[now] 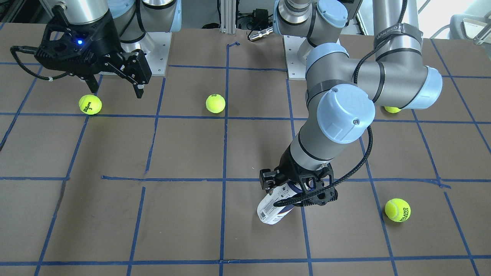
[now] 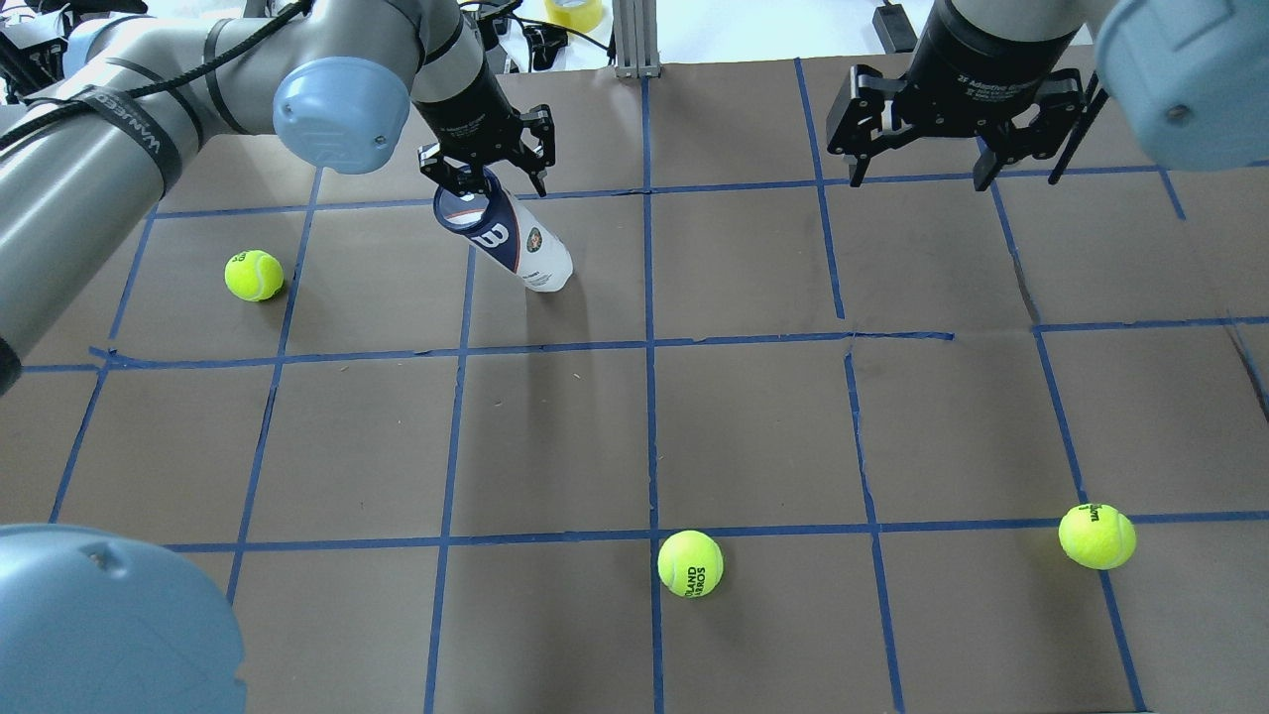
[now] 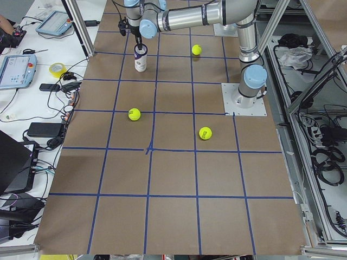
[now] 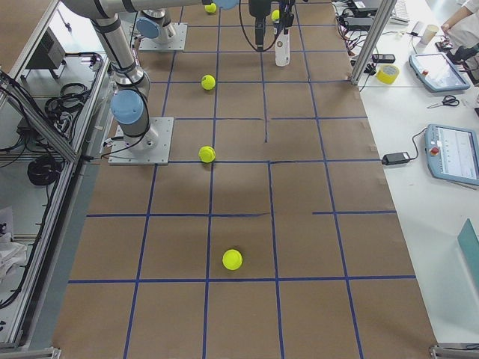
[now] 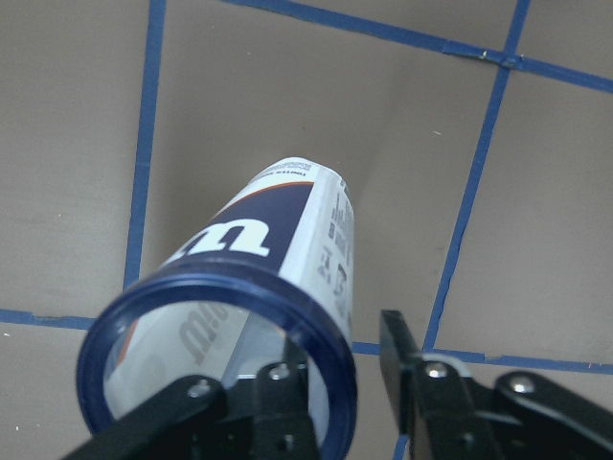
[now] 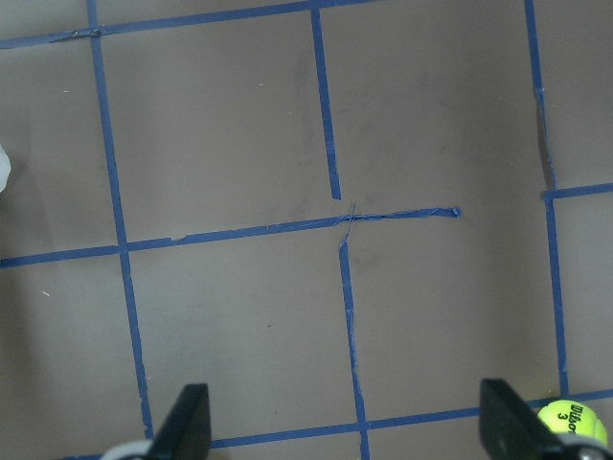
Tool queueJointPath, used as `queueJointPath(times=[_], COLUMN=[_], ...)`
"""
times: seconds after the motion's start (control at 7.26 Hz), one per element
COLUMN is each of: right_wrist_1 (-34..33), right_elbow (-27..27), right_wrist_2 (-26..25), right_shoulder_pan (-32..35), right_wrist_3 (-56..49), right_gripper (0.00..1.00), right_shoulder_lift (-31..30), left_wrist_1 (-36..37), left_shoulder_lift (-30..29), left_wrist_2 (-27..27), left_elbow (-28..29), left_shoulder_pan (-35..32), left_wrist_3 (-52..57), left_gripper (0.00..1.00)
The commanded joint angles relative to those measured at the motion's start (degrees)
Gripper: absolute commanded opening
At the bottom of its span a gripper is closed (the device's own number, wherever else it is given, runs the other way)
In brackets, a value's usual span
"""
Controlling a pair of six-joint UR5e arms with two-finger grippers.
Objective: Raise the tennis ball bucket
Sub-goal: 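Lower the tube upright onto the table with the left gripper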
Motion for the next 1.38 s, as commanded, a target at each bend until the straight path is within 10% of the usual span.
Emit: queueJointPath(times=[0.0,1.24], right_wrist_1=[0.05,0.4], right_elbow=[0.03,0.12], right_wrist_2=[-0.1,-0.19], right_shoulder_pan=[-0.04,-0.04], right_wrist_3=[-0.07,-0.07], right_gripper=[1.0,1.0], right_shoulder_lift=[0.02,-0.33], left_wrist_1=[-0.09,0.35], left_shoulder_lift=[0.52,-0.54], left_wrist_2=[-0.36,-0.53], left_elbow=[0.93,3.39], left_shoulder_pan=[-0.29,-0.29], left_wrist_3=[-1.09,1.63], left_gripper=[0.99,0.97])
